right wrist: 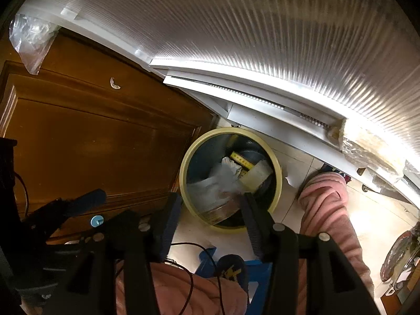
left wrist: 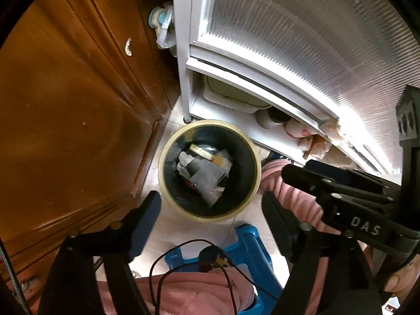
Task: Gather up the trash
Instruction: 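Lower the packet and yellow box into the floor bin and open both tools, then raise both tools back up over the table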
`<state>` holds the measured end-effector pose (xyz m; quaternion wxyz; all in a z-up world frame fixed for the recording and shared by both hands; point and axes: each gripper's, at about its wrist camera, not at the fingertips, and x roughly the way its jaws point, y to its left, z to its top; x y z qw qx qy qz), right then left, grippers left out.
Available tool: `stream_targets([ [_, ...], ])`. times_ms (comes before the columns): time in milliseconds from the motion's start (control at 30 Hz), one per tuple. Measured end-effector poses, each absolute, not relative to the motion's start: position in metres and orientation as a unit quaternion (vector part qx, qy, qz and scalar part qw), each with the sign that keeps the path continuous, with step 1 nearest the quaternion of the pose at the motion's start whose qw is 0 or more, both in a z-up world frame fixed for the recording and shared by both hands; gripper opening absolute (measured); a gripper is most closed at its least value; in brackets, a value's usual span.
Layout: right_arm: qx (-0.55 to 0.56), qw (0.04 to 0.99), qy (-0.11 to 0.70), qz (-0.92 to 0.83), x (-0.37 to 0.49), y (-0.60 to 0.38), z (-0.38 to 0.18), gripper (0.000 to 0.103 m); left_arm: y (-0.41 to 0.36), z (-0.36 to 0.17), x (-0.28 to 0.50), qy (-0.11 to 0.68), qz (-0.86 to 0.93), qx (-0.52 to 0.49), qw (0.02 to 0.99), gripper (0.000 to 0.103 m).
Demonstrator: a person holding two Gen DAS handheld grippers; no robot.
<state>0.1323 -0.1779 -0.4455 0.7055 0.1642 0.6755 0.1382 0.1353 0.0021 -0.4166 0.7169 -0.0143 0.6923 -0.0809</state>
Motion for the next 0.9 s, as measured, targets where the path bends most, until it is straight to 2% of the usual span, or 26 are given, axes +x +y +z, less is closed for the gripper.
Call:
stream_targets([
  [300,0.134,0.724,0.661,0.144,0.126,-0.174,-0.425,0.049,0.008,-0.409,0.128,0.684,-0.076,-0.016,0.726,0.08],
  [500,0.124,0.737,0.649,0.145,0.121,-0.172,-0.407,0.049,0.013,-0.389,0.122,0.668,-0.068,-0.014,0.741,0.086],
  [700,0.107,0.751,0.634,0.149,0.114,-0.167,-0.378,0.049,0.016,-0.351,0.115,0.642,-0.065,-0.015,0.764,0.091],
  [900,0.092,0.772,0.609,0.155,0.103,-0.164,-0.336,0.049,0.02,-0.299,0.106,0.608,-0.07,-0.021,0.79,0.091],
])
